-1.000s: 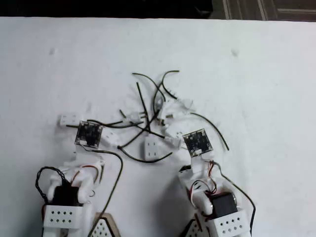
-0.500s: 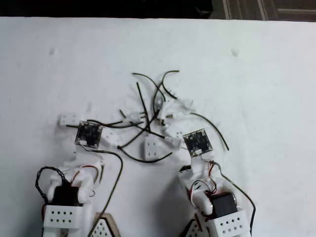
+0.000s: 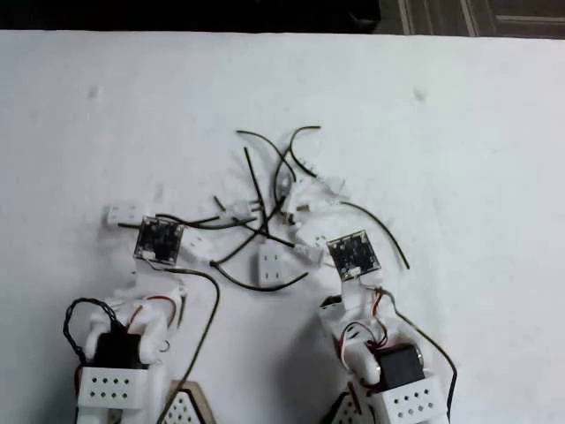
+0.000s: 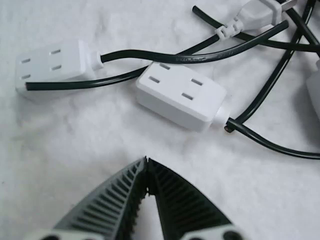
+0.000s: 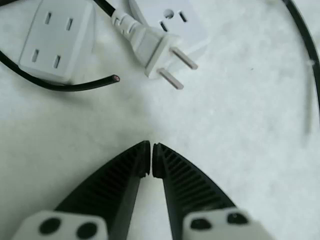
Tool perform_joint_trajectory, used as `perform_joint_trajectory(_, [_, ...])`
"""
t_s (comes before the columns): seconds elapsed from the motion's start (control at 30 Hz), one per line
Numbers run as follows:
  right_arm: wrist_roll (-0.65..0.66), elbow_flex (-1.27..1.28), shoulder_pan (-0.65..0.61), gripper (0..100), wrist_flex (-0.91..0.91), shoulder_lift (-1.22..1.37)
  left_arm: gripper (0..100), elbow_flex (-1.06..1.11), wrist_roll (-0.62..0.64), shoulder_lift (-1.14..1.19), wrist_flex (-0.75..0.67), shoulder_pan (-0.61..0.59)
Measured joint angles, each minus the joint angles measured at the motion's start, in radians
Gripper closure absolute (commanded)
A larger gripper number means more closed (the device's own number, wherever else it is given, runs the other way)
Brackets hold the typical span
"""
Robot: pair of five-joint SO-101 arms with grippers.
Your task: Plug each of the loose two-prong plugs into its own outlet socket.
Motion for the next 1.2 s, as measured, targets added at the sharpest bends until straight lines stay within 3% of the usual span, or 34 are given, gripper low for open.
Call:
perform_joint_trajectory(0.37, [0.0,0.0,0.0,98.1,0.0,0.0,98,0.0,0.0,0.0,0.005,0.069])
perform_joint_trajectory(0.7, [0.0,0.0,0.0,98.1,0.0,0.0,98,-0.106,-0.006,0.0,0.054,-0.005])
perform_joint_trajectory(0.77, [0.0,0.0,0.0,98.1,0.0,0.0,98,-0.169,-0.077,0.0,0.061,-0.02])
perform_joint_trajectory(0.9, [0.0,0.0,0.0,98.1,0.0,0.0,93,-0.276,-0.399,0.0,0.061,-0.031])
perform_joint_trajectory(0.97, [0.0,0.0,0.0,98.1,0.0,0.0,91,-0.302,-0.5,0.0,0.061,-0.031])
perform_joint_trajectory(1.2, [0.0,0.0,0.0,98.1,0.0,0.0,91,-0.365,-0.554,0.0,0.083,-0.031])
